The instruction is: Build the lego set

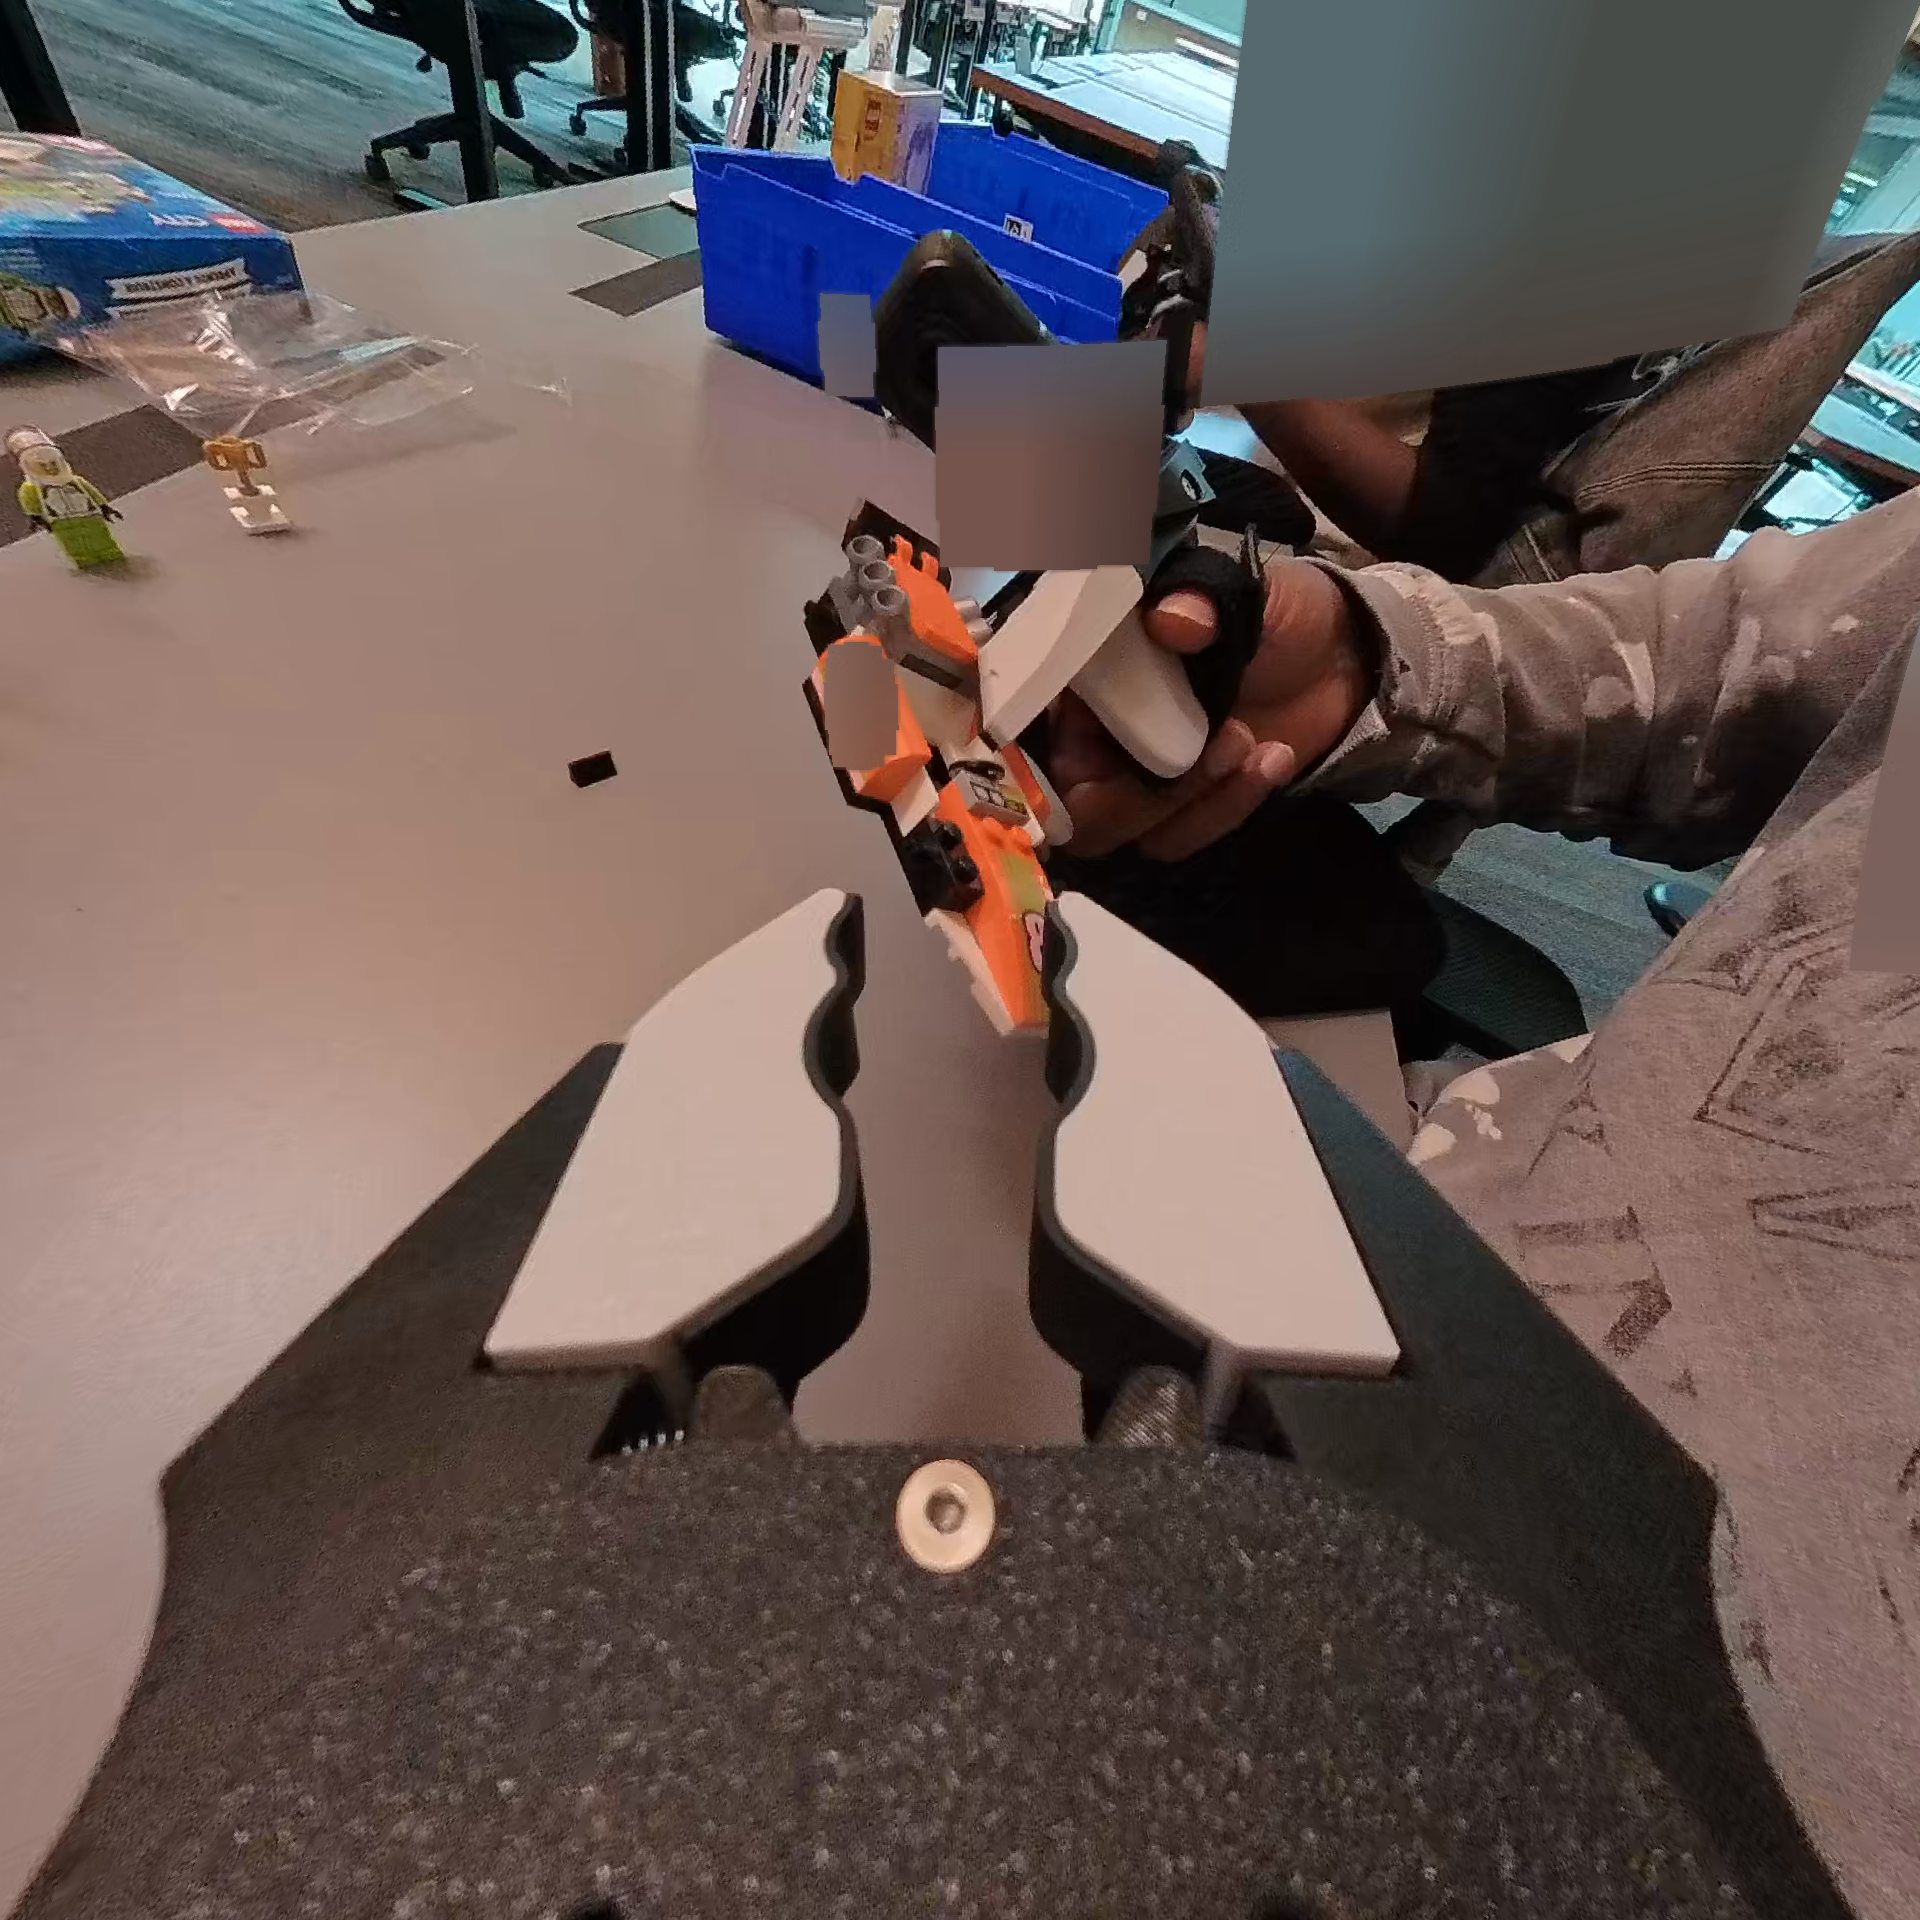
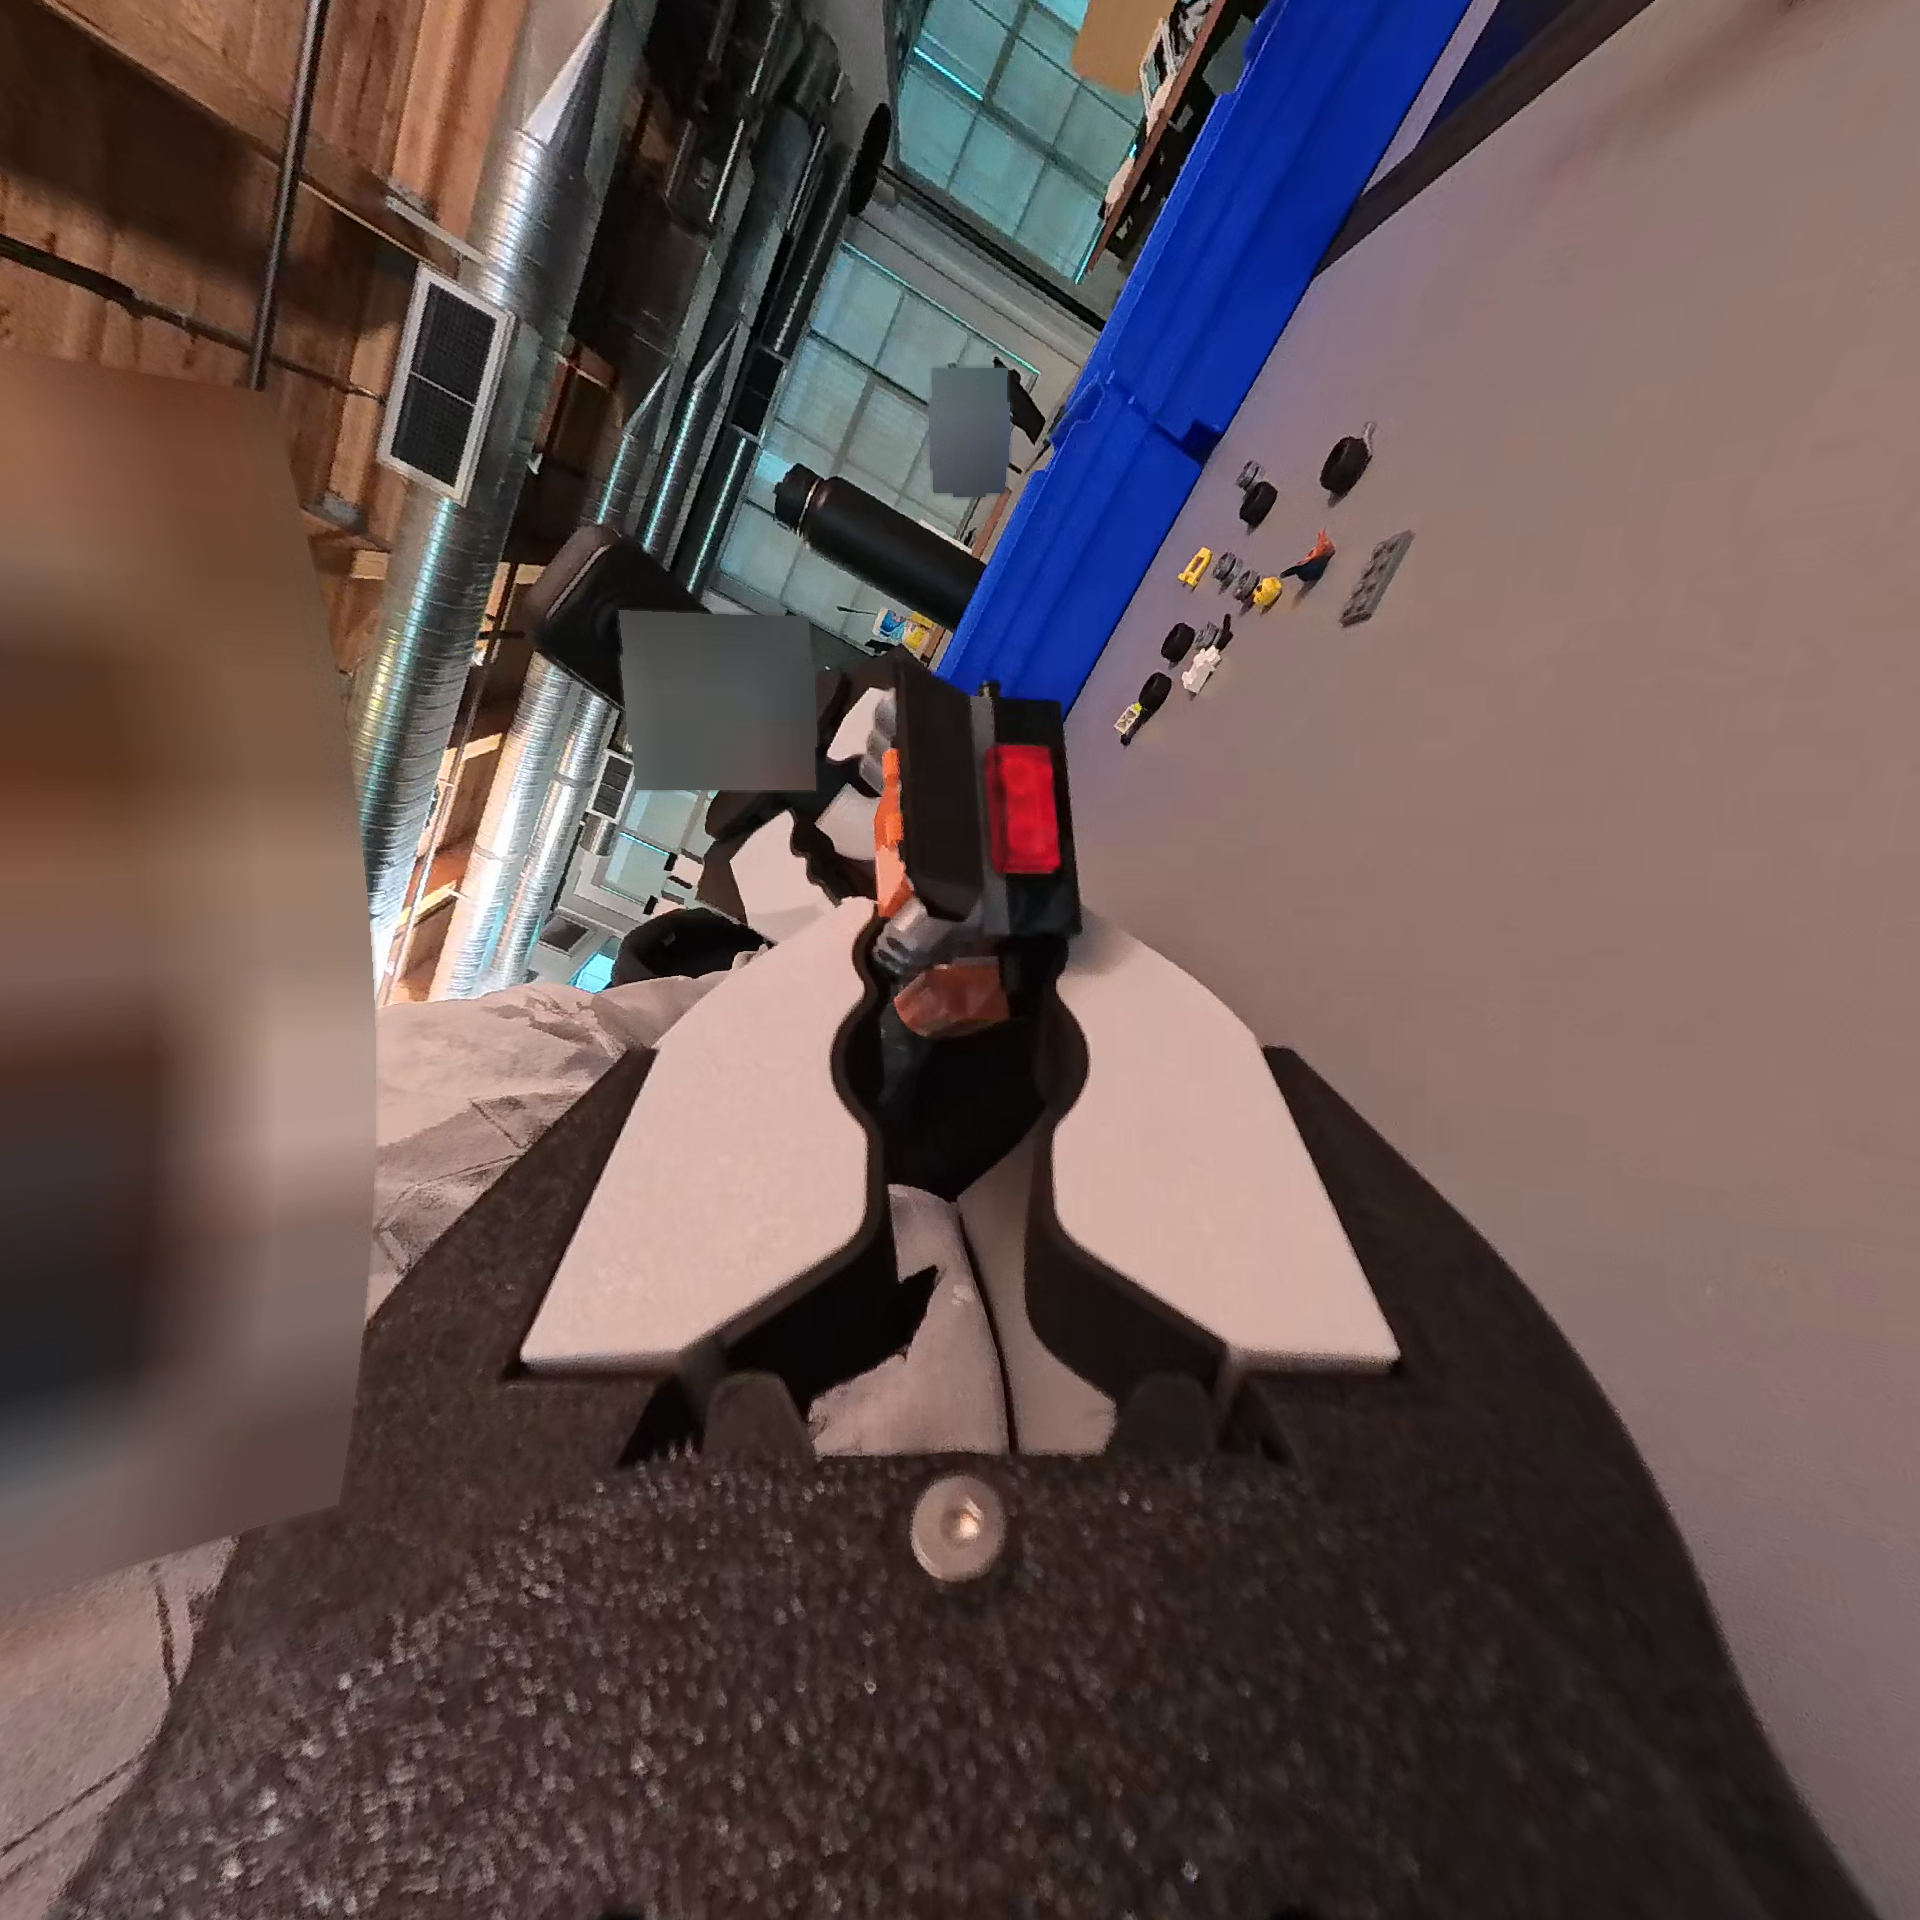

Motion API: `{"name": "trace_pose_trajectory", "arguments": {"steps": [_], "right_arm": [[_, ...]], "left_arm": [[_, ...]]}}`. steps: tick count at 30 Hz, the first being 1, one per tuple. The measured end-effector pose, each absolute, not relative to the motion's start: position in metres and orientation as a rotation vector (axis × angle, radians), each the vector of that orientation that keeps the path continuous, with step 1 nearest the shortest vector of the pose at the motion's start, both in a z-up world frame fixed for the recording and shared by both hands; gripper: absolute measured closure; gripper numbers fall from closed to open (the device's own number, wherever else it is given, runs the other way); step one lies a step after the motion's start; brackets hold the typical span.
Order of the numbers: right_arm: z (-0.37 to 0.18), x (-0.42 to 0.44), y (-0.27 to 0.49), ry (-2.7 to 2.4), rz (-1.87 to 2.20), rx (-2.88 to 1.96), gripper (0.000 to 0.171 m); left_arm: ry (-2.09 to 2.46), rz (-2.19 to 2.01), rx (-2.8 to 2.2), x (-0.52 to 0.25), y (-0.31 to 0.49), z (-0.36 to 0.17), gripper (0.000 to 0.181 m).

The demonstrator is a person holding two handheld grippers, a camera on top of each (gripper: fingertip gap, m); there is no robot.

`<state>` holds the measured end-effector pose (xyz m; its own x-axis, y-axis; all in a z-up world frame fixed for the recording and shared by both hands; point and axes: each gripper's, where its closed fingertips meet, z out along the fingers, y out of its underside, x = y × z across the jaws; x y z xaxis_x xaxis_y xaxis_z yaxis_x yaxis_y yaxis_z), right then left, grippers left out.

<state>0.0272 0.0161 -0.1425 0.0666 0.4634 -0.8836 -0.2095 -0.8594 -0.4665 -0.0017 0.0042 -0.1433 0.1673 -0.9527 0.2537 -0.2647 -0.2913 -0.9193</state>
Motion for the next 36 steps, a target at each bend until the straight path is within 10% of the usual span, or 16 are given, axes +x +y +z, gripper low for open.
{"name": "trace_pose_trajectory", "arguments": {"steps": [36], "right_arm": [[-0.159, 0.02, 0.02, -0.365, 1.535, -1.903, 0.147]], "left_arm": [[0.913, -1.712, -1.907, 0.018, 0.009, -0.159, 0.163]]}}
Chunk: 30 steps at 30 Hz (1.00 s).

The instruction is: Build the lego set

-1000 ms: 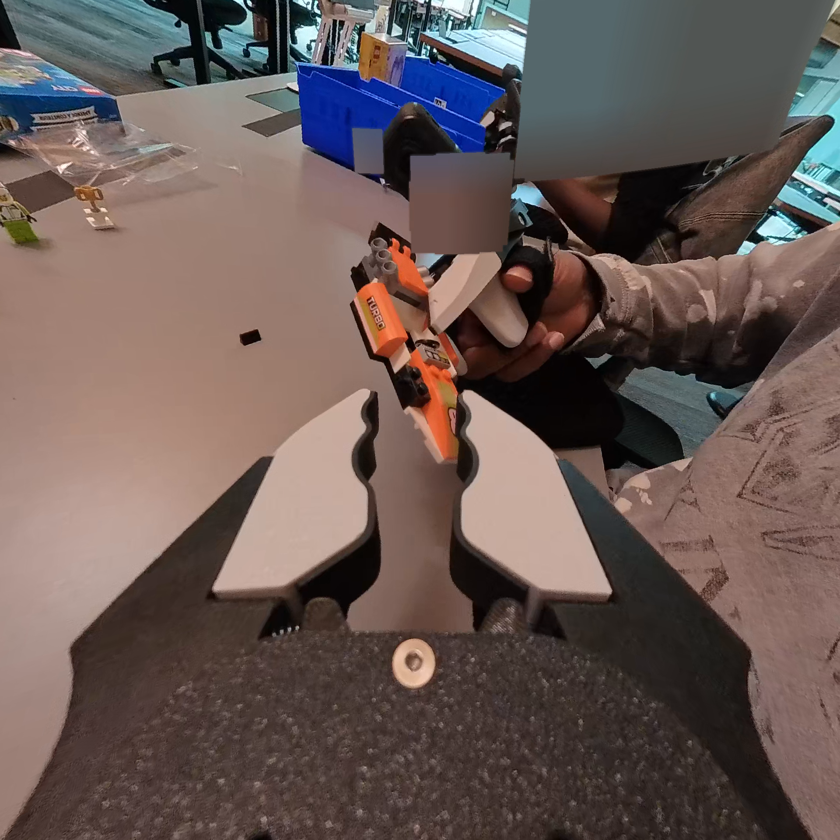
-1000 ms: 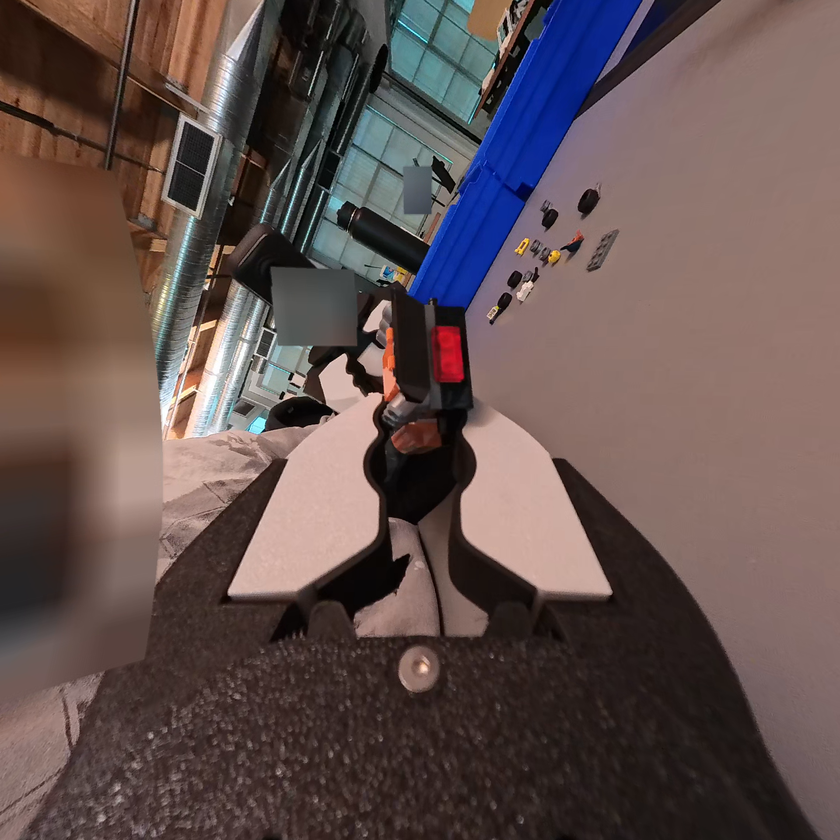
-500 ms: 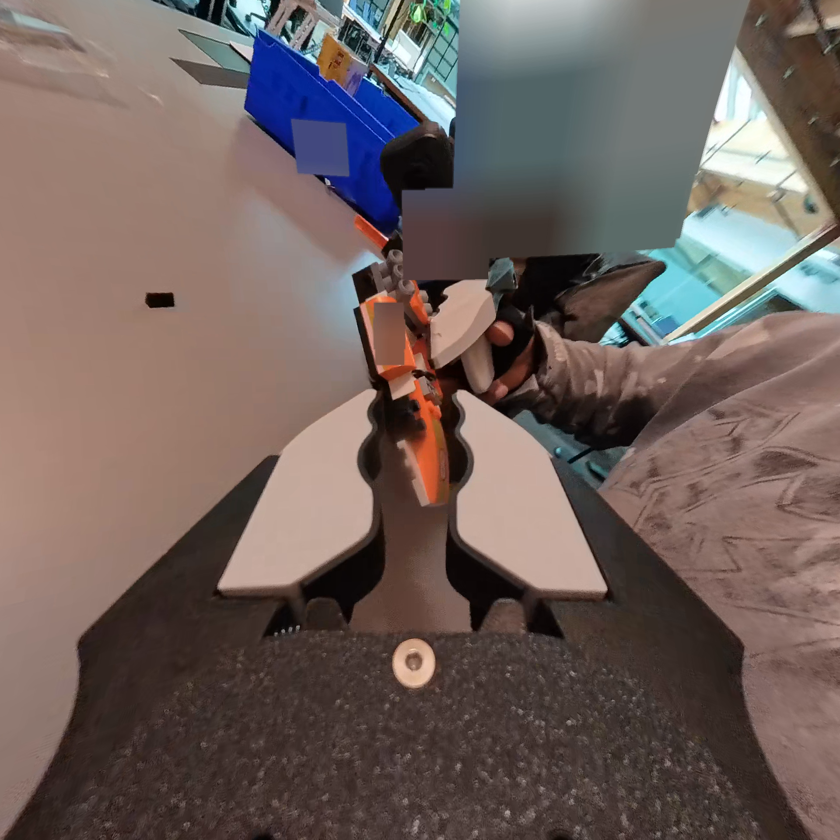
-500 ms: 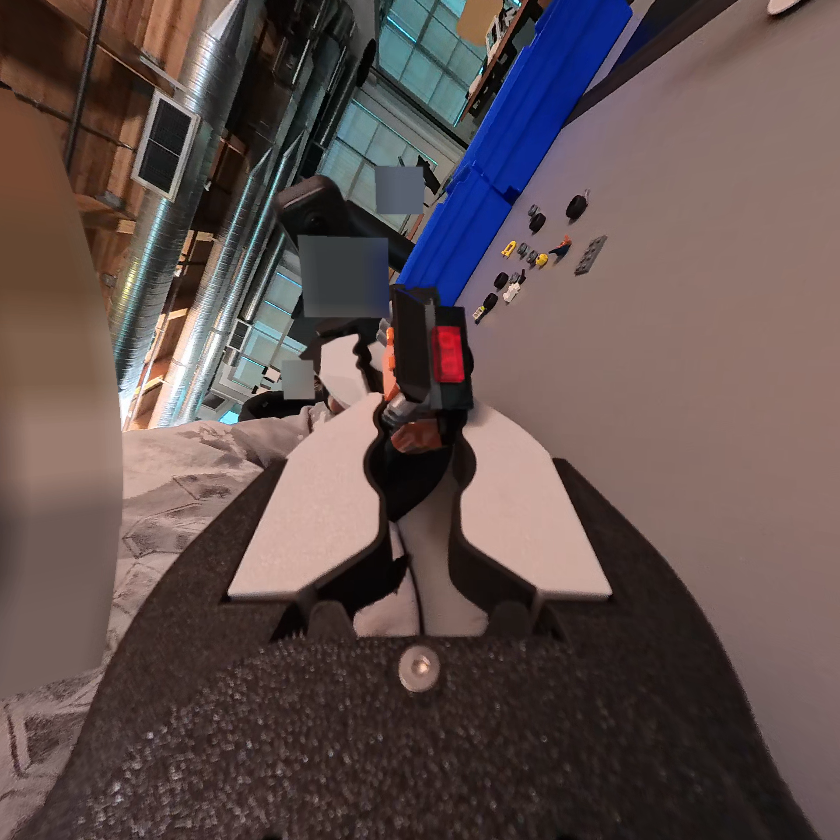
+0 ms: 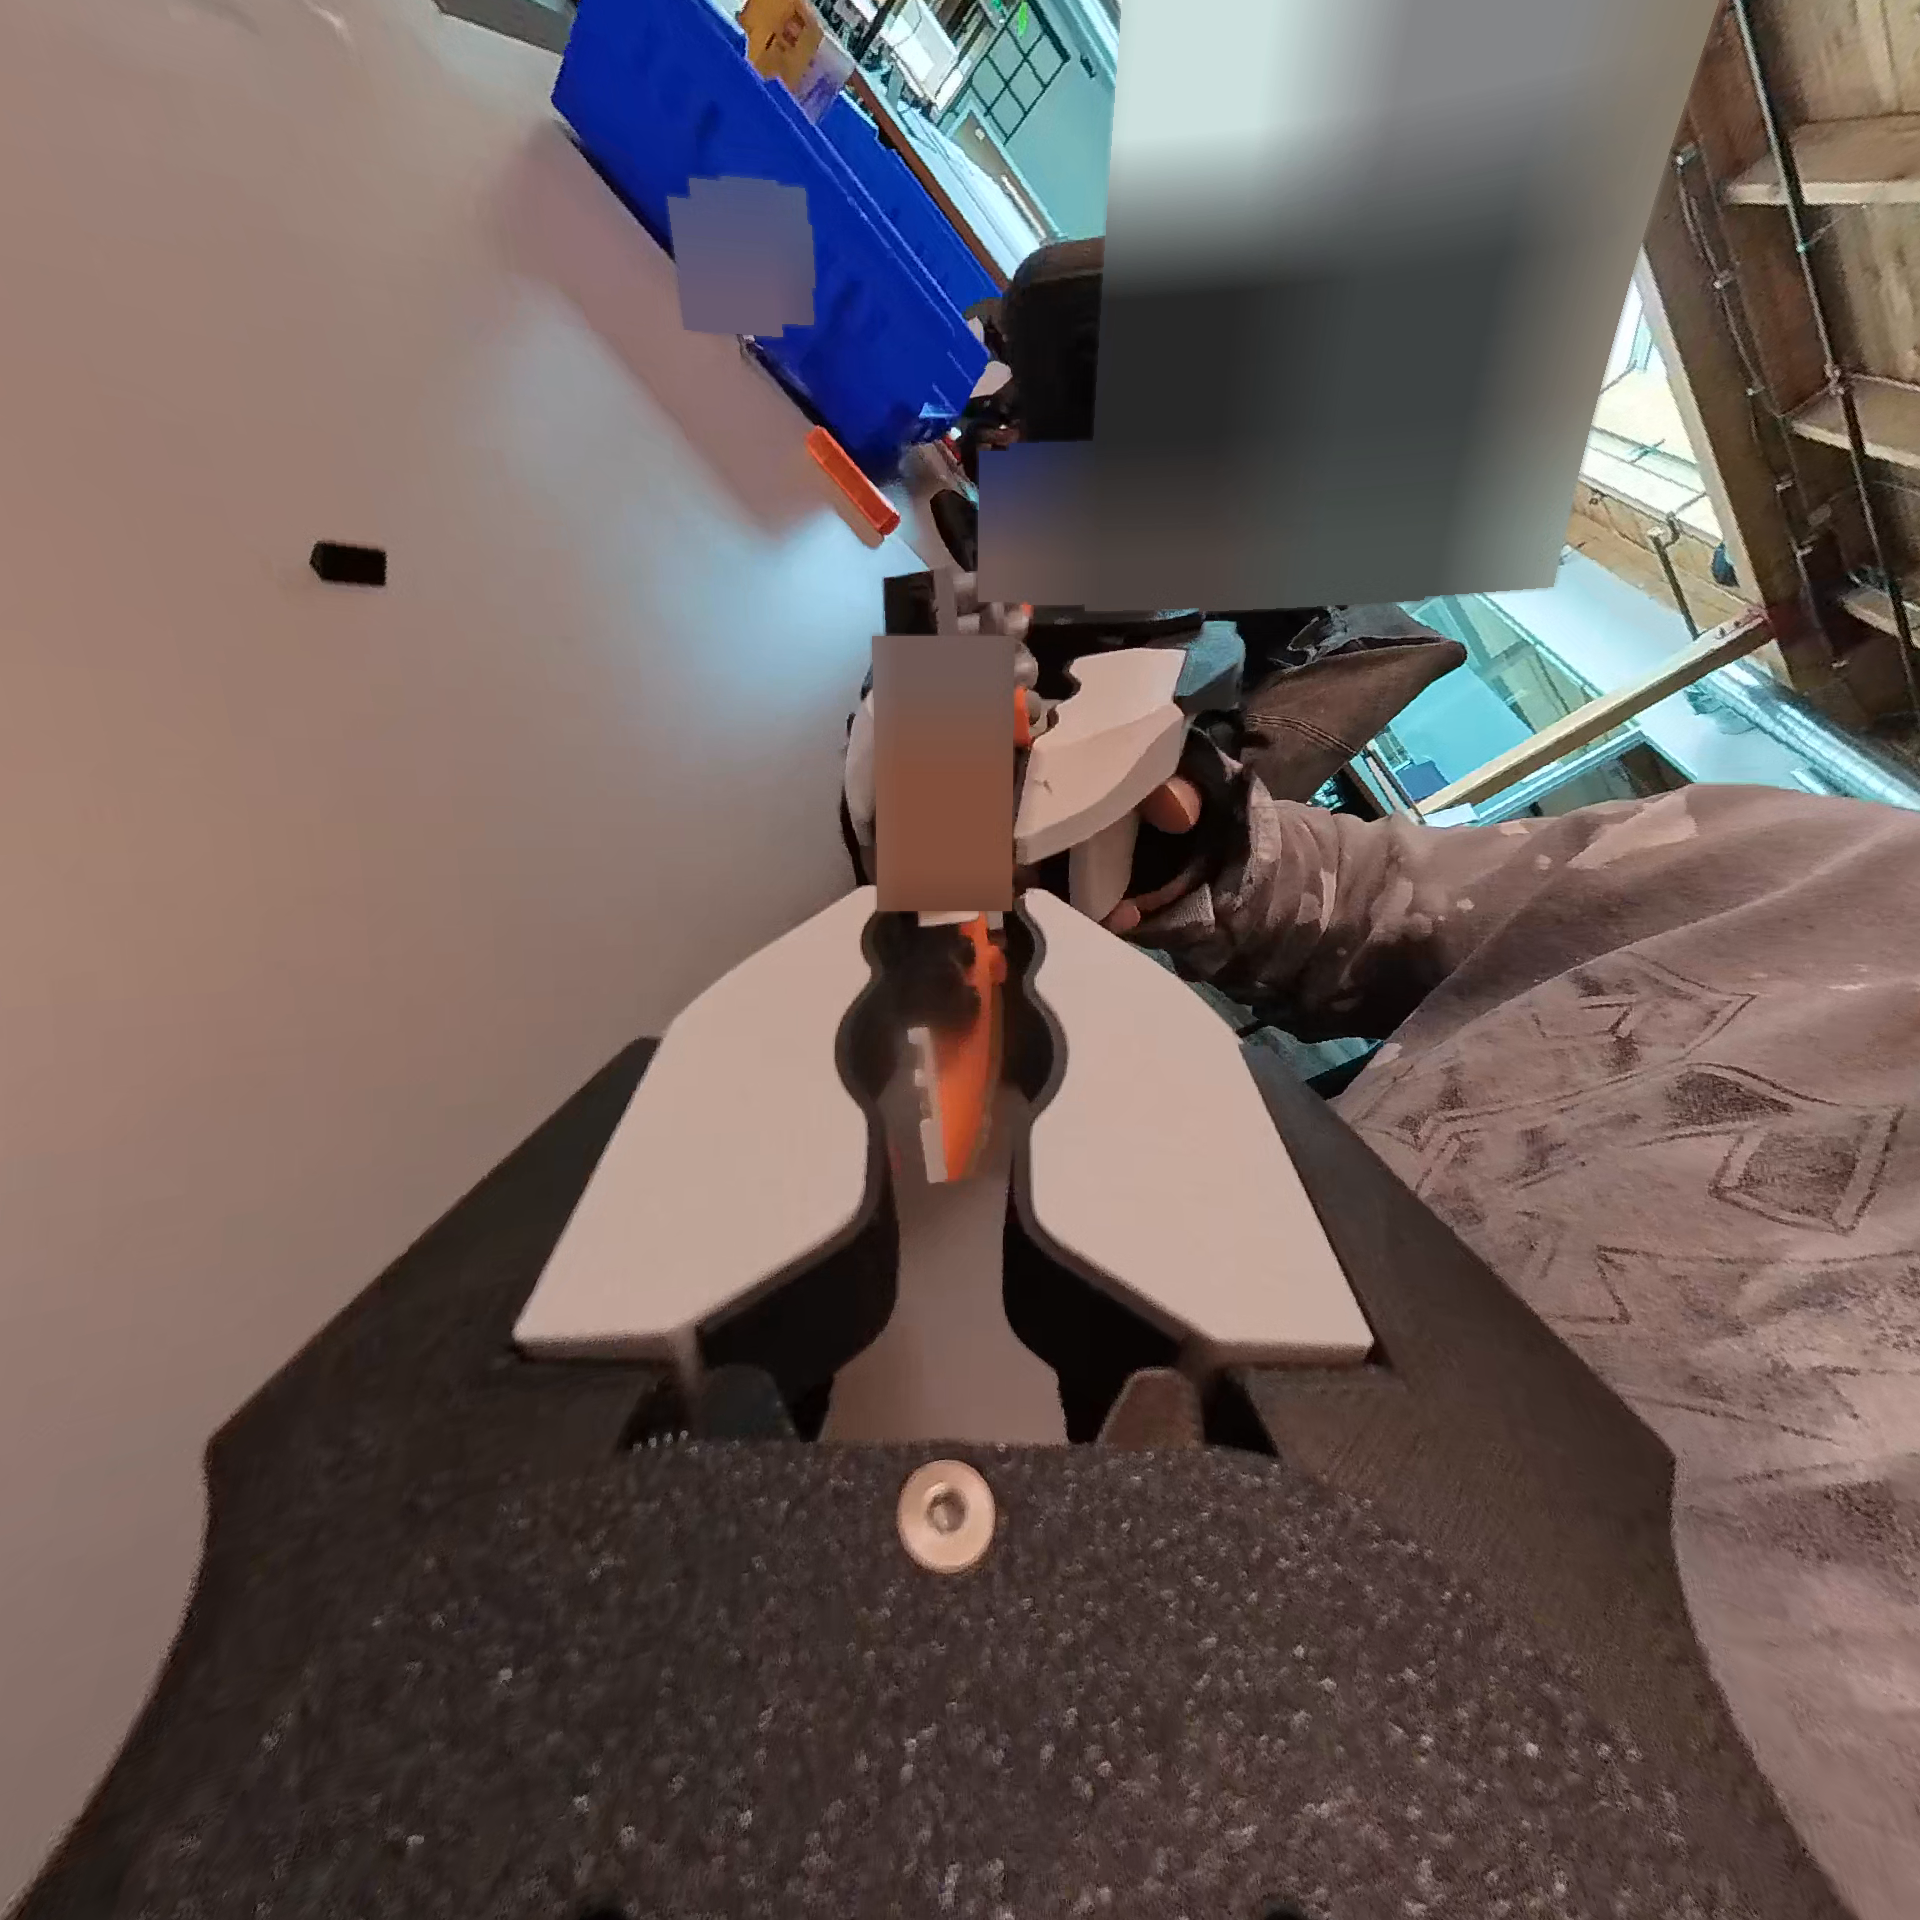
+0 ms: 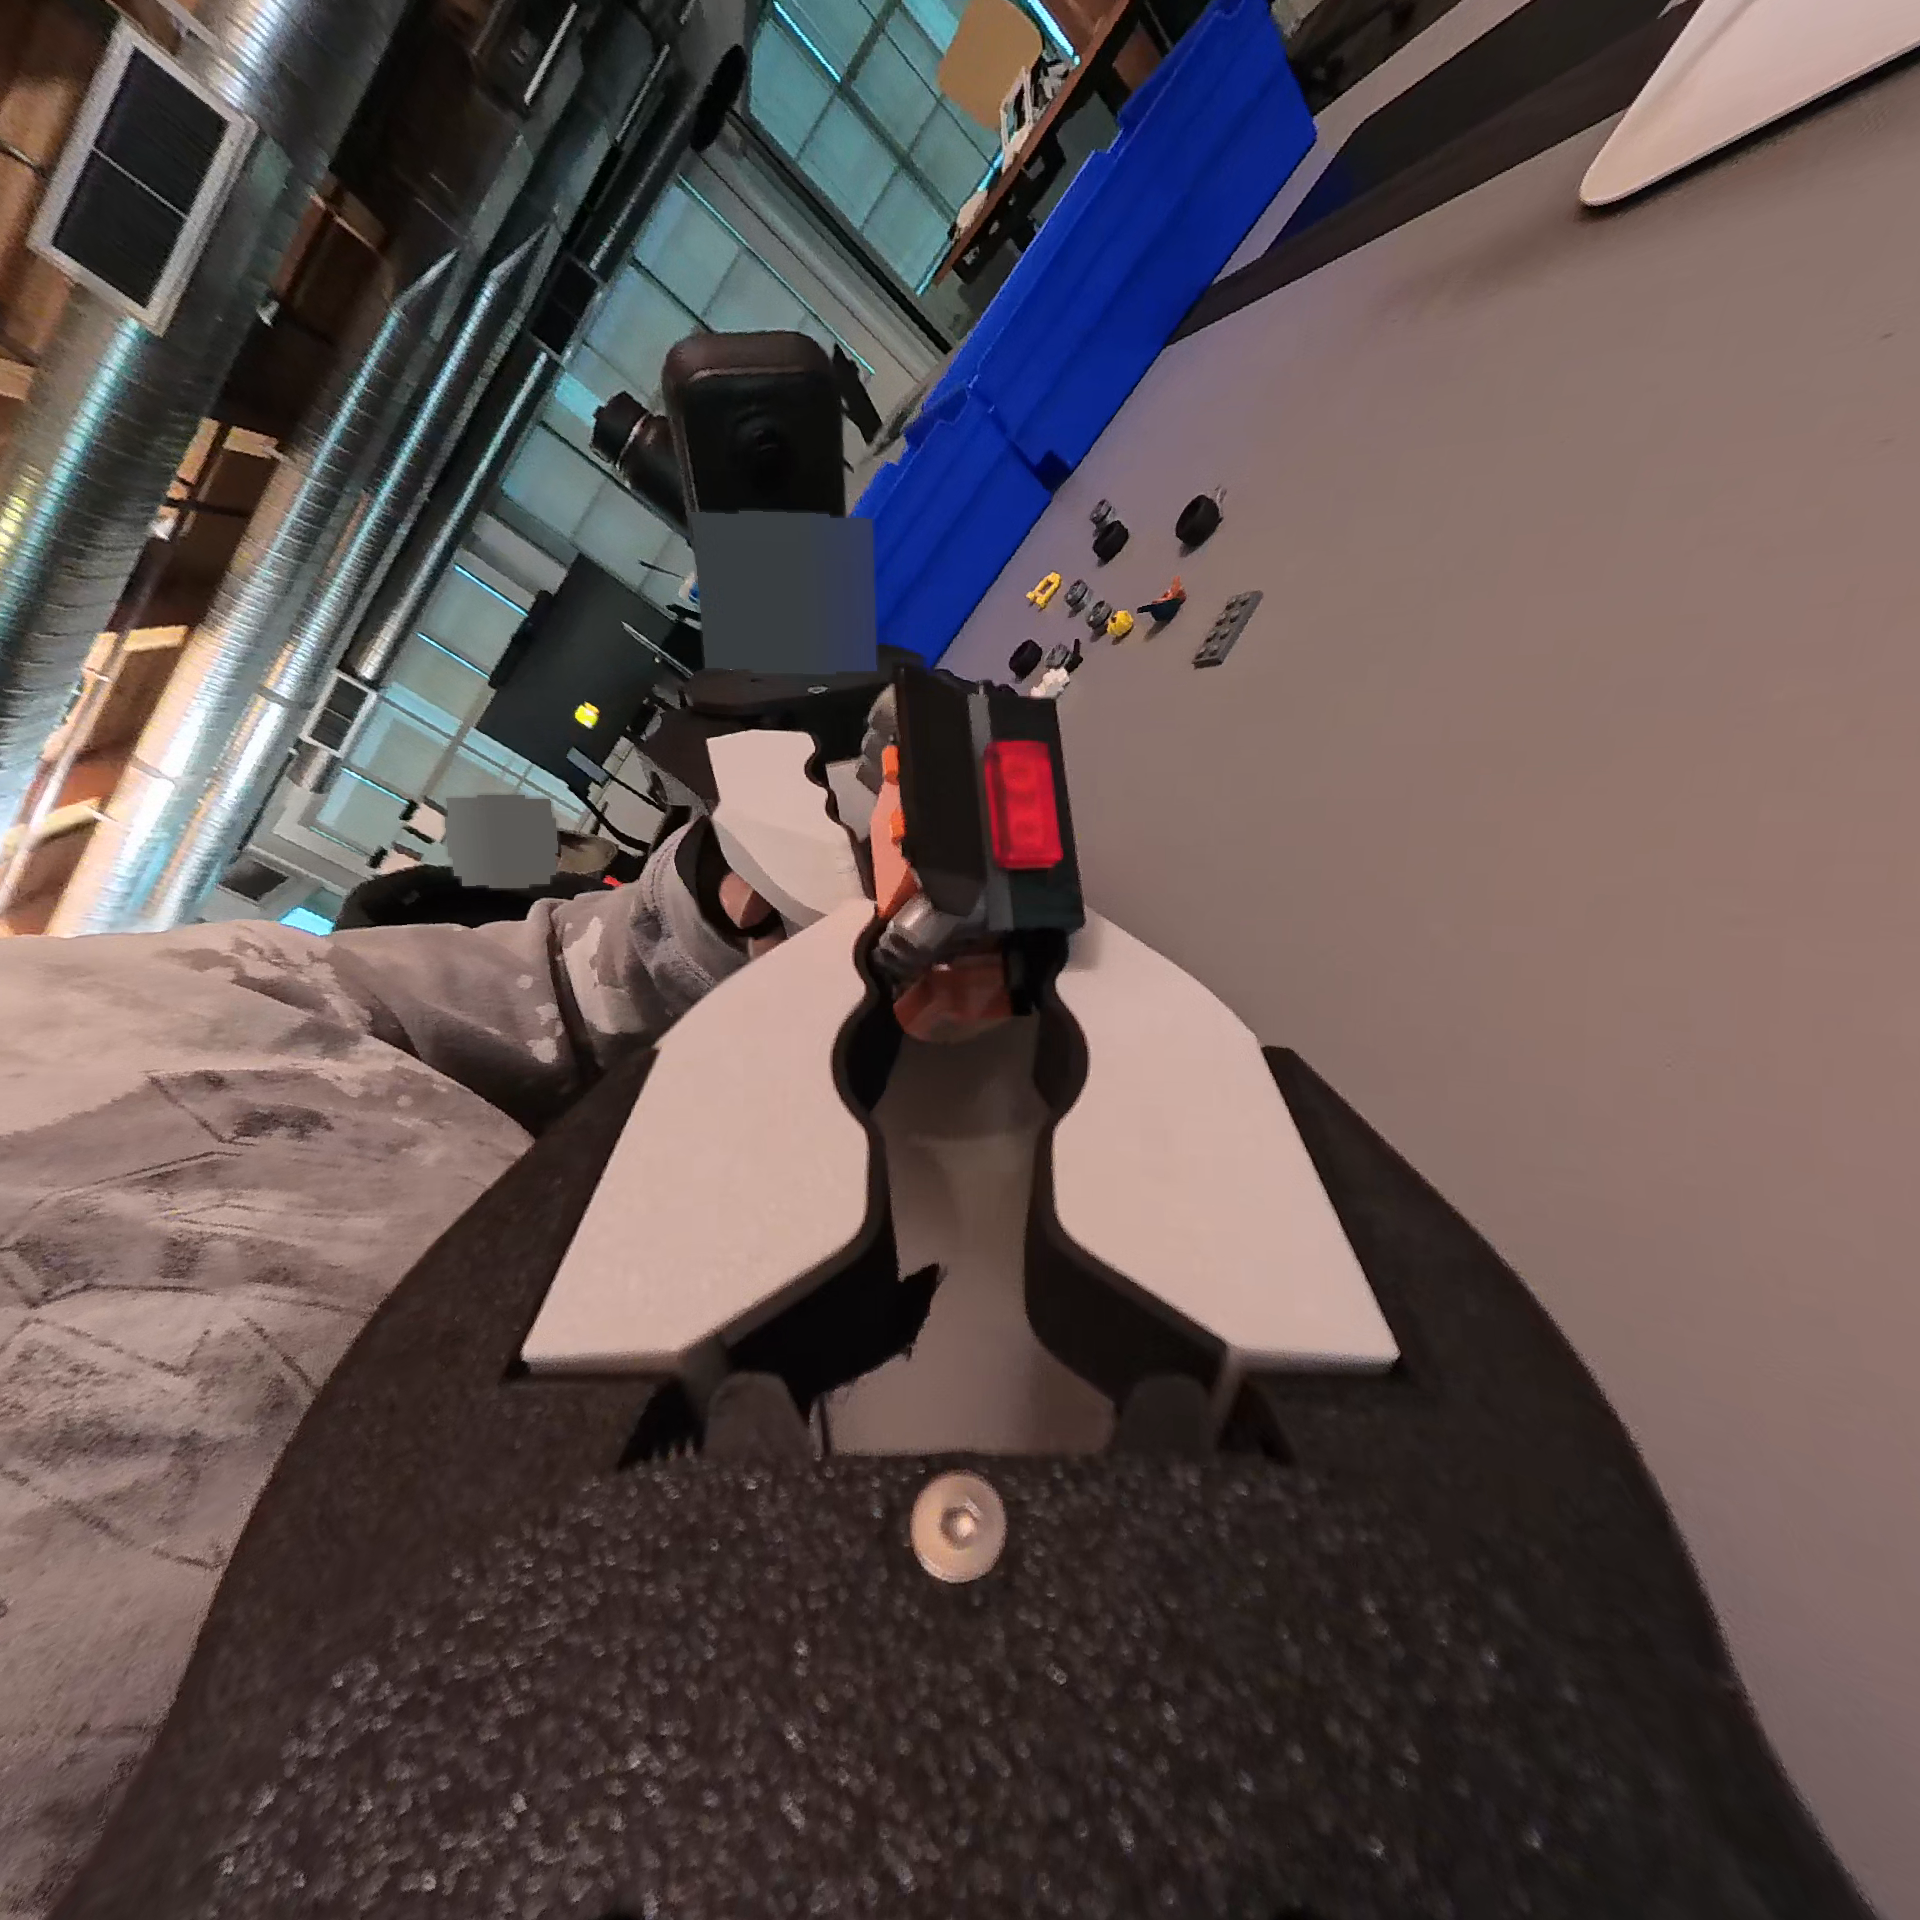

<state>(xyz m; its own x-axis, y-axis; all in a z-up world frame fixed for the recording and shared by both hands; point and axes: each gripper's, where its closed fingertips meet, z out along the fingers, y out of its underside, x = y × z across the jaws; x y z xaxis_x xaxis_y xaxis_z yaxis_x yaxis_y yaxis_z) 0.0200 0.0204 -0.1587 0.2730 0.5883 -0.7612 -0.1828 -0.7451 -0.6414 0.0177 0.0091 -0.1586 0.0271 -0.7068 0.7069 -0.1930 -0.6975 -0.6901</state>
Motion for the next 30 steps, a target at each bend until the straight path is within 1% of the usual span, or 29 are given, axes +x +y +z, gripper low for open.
{"name": "trace_pose_trajectory", "arguments": {"steps": [2, 4, 5, 12, 15, 16, 21, 26, 30], "right_arm": [[-0.157, 0.02, 0.022, -0.307, 1.561, -1.887, 0.147], [-0.157, 0.025, 0.029, -0.185, 1.6, -1.871, 0.147], [-0.158, 0.029, 0.033, -0.111, 1.637, -1.86, 0.147], [-0.158, 0.038, 0.044, 0.14, 1.734, -1.785, 0.146], [-0.156, 0.035, 0.044, 0.175, 1.751, -1.763, 0.146], [-0.156, 0.035, 0.044, 0.186, 1.749, -1.756, 0.146], [-0.166, 0.034, 0.041, 0.231, 1.699, -1.795, 0.146], [-0.185, 0.037, 0.04, 0.345, 1.708, -1.872, 0.145], [-0.189, 0.042, 0.045, 0.423, 1.763, -1.873, 0.142]], "left_arm": [[0.964, -1.641, -1.872, 0.016, 0.012, -0.156, 0.16], [1.073, -1.421, -1.805, 0.01, 0.019, -0.156, 0.14], [1.125, -1.304, -1.773, 0.006, 0.022, -0.157, 0.137], [1.257, -0.855, -1.673, 0.002, 0.029, -0.167, 0.141], [1.29, -0.646, -1.571, 0.001, 0.036, -0.166, 0.154], [1.296, -0.608, -1.547, 0.001, 0.036, -0.165, 0.156], [1.356, -0.586, -1.553, -0.001, 0.031, -0.179, 0.158], [1.35, -0.762, -1.659, 0.001, 0.028, -0.196, 0.159], [1.289, -0.899, -1.737, 0.004, 0.033, -0.201, 0.159]]}}
